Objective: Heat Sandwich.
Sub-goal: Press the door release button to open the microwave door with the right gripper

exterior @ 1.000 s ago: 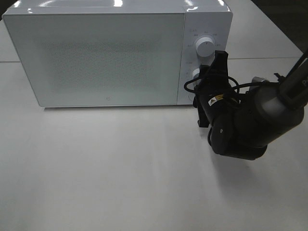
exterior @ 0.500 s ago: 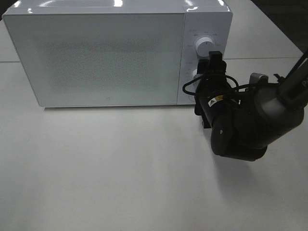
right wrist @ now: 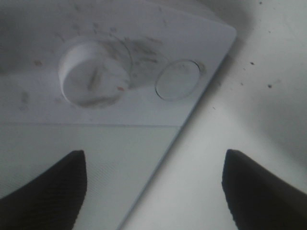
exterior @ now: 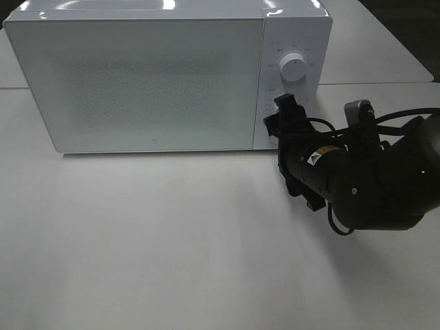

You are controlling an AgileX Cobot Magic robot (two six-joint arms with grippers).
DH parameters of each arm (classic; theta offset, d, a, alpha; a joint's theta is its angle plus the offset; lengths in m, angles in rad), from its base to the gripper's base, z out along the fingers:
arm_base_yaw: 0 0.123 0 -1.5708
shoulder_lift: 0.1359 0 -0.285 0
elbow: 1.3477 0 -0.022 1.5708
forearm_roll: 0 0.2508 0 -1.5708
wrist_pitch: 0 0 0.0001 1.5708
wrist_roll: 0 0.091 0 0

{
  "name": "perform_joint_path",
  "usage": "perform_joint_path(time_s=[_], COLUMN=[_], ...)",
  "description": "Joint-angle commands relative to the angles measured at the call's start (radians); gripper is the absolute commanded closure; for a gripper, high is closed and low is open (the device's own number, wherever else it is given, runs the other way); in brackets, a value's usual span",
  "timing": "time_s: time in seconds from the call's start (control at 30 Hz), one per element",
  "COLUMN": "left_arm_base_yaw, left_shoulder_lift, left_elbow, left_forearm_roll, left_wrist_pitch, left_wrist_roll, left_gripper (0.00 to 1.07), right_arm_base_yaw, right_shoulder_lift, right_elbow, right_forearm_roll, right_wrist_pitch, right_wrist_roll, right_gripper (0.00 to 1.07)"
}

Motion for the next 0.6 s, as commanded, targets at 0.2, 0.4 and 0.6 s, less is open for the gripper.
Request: perform_joint_path(time_s=[0.2, 0.4, 0.6], left_arm_base_yaw=[0.003, 0.003, 0.003], left_shoulder_lift=[-0.029, -0.029, -0.029], left_elbow=[0.0, 0.0, 0.0], left_forearm_roll=[-0.004, -0.004, -0.004], left_wrist_pitch=[-0.006, -0.006, -0.006], left_wrist_roll=[-0.001, -0.001, -0.001], left_gripper=[0.03, 0.03, 0.03], right_arm_base_yaw=[-0.001, -0.001, -0.001], right_shoulder_lift=[-0.127, -0.228, -0.328], right_elbow=[0.013, 0.013, 0.013], right_forearm_roll=[-0.123, -0.166, -0.166], right_wrist_pitch=[0.376, 0.624, 0.829], right_wrist_roll=[-0.257, -0.525, -0.733], right_gripper=[0.31, 0.31, 0.31])
